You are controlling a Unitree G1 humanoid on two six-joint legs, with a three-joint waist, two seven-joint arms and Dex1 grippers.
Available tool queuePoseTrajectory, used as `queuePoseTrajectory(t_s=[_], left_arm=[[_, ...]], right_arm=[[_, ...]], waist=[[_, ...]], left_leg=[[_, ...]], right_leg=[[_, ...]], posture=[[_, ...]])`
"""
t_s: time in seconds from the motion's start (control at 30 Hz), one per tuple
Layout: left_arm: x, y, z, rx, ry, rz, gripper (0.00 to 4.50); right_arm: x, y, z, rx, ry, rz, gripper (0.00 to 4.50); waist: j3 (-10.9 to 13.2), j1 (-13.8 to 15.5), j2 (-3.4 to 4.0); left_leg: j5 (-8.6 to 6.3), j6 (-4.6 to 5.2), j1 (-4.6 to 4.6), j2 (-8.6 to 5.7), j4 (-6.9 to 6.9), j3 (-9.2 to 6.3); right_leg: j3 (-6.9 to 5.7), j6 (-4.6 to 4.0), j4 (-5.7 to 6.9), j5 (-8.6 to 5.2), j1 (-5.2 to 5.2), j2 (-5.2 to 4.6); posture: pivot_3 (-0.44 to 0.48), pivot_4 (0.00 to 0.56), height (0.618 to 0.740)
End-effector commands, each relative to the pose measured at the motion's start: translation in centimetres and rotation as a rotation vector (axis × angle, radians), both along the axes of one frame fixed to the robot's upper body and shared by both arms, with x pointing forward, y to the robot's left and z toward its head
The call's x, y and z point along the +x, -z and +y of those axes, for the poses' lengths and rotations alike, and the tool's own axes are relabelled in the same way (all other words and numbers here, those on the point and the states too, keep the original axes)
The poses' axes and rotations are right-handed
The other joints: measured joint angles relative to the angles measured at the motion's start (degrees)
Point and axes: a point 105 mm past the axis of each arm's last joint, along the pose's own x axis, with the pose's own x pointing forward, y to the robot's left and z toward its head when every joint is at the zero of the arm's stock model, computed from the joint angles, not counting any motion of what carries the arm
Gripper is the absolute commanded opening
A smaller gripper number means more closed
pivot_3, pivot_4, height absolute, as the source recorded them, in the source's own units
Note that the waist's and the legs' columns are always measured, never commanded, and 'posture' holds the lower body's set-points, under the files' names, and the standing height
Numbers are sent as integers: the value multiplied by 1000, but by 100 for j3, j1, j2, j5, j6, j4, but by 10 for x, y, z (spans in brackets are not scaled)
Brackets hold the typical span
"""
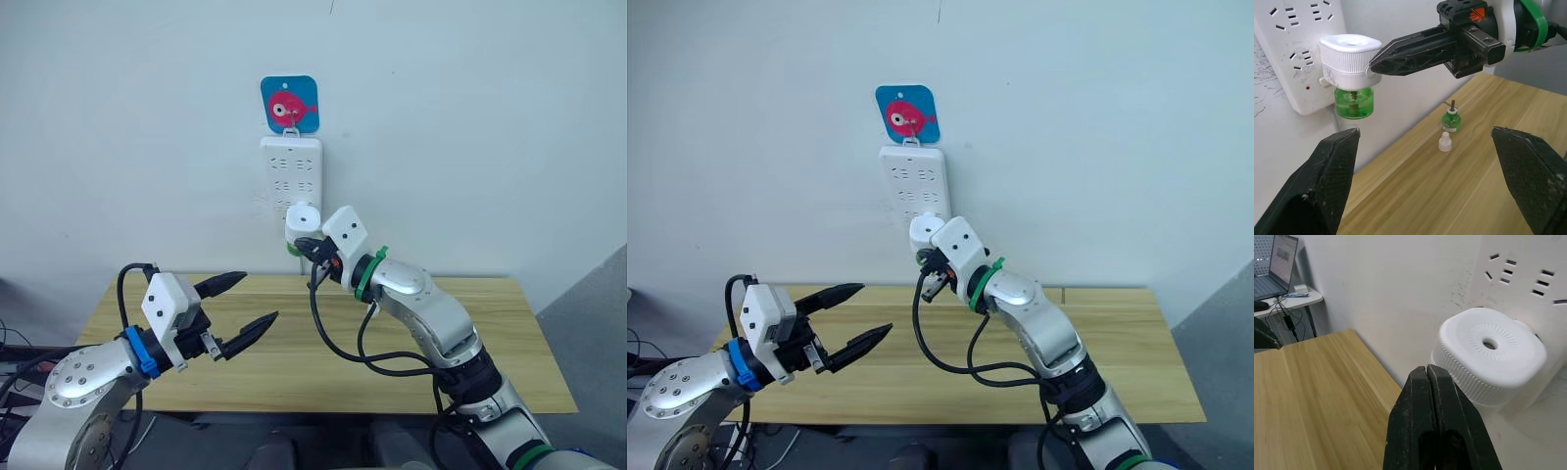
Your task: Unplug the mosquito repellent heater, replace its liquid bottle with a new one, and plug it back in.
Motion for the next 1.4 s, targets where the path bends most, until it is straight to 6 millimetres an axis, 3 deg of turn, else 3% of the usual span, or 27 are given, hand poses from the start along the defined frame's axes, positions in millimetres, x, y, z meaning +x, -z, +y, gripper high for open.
queuePoseTrajectory(t_s=[0.03, 0.93, 1.4], left_arm=[[2, -8, -2, 7, 5, -45, 4500], [6, -5, 1, 26, 9, -47, 4500], [6, -4, -2, 23, 13, -44, 4500]], right_arm=[[2, -7, -2, 24, 19, -19, 26], [13, 3, -9, 42, 120, 44, 26], [18, -5, -8, 141, 179, 91, 26]], waist=[[0, -1, 0], [-1, -3, -1], [-2, -3, -3]], left_leg=[[0, 0, 0, 0, 0, 0], [0, 0, 1, 0, 1, 3], [19, -25, 8, 2, 4, 1]], right_leg=[[0, 0, 0, 0, 0, 0], [1, 0, 1, 0, 0, 1], [2, 9, 16, -5, 0, 6]], posture=[[-5, 50, 740], [-6, 47, 740], [-5, 41, 740]])
